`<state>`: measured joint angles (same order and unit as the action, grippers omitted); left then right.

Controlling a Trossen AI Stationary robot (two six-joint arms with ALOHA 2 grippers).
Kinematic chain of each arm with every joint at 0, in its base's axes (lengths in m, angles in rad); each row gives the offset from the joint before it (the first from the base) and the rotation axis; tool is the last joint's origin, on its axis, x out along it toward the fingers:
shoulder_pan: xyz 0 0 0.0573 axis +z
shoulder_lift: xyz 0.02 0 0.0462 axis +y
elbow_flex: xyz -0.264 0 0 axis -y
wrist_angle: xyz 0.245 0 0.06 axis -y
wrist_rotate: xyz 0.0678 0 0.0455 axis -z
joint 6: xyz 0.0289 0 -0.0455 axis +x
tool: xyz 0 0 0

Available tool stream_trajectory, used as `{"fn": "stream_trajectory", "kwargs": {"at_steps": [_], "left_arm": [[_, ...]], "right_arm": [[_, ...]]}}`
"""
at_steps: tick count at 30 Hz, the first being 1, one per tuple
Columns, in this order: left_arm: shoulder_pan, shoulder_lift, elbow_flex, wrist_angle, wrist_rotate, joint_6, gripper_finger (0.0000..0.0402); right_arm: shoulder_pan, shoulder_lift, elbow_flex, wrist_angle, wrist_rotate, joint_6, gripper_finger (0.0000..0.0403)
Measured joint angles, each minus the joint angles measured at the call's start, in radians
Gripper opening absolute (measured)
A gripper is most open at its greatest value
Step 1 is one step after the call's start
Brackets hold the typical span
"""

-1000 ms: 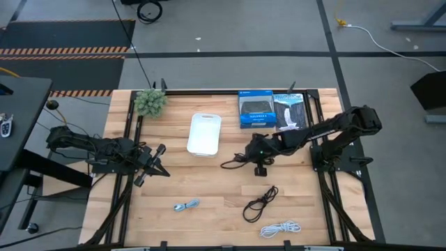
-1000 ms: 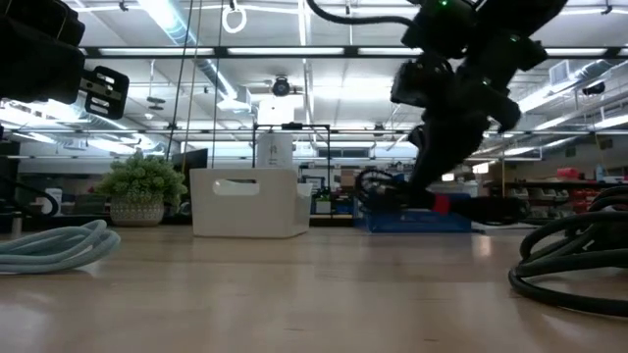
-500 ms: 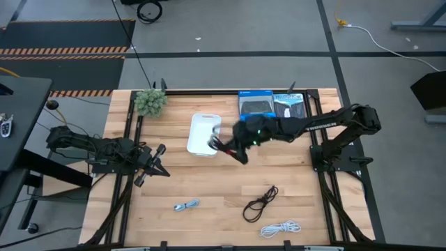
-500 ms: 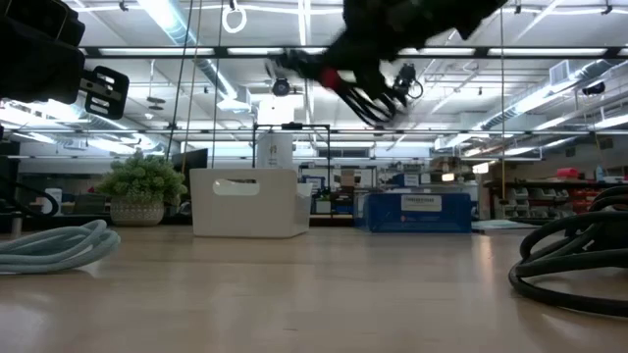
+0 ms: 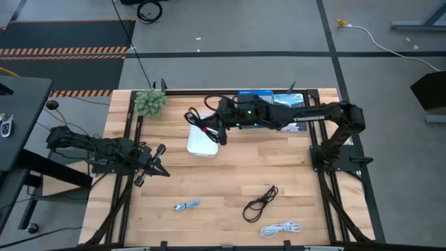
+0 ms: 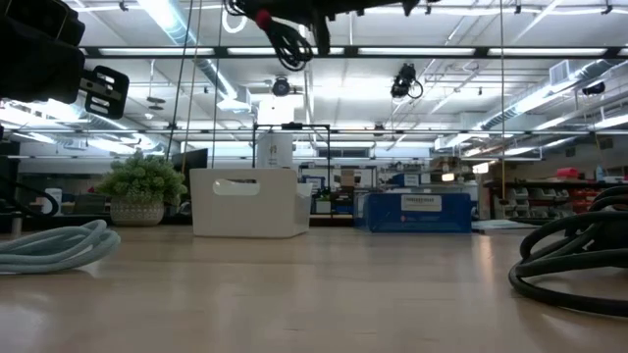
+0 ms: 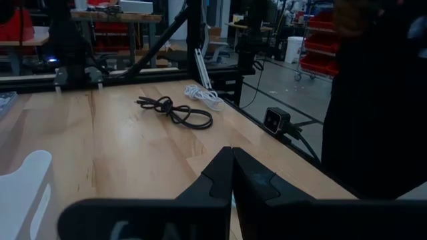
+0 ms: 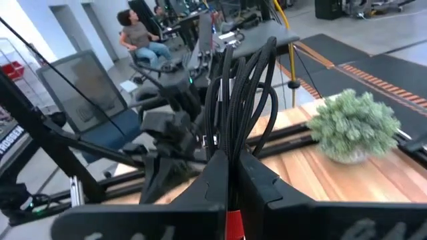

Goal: Pick and place USB-C Cables
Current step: Put the top black charger cable into the white bin

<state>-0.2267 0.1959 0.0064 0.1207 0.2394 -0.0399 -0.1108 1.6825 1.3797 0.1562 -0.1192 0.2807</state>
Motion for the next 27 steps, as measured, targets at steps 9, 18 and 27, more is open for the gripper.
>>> {"fn": "stream_trajectory", "kwargs": {"at_steps": [9,18,27], "left_arm": [[0.0,0.0,0.0,0.001,0.0,0.0,0.0011],[0.0,0.0,0.0,0.001,0.0,0.0,0.0011],[0.0,0.0,0.0,0.002,0.0,0.0,0.0011]], "right_arm": [[0.004,0.095,0.124,-0.003,-0.04,0.012,0.0018],[0.002,0.099,0.211,0.001,-0.033,-0.006,0.0018],[-0.016,0.097,0.396,-0.121,-0.032,-0.077,0.0018]]}}
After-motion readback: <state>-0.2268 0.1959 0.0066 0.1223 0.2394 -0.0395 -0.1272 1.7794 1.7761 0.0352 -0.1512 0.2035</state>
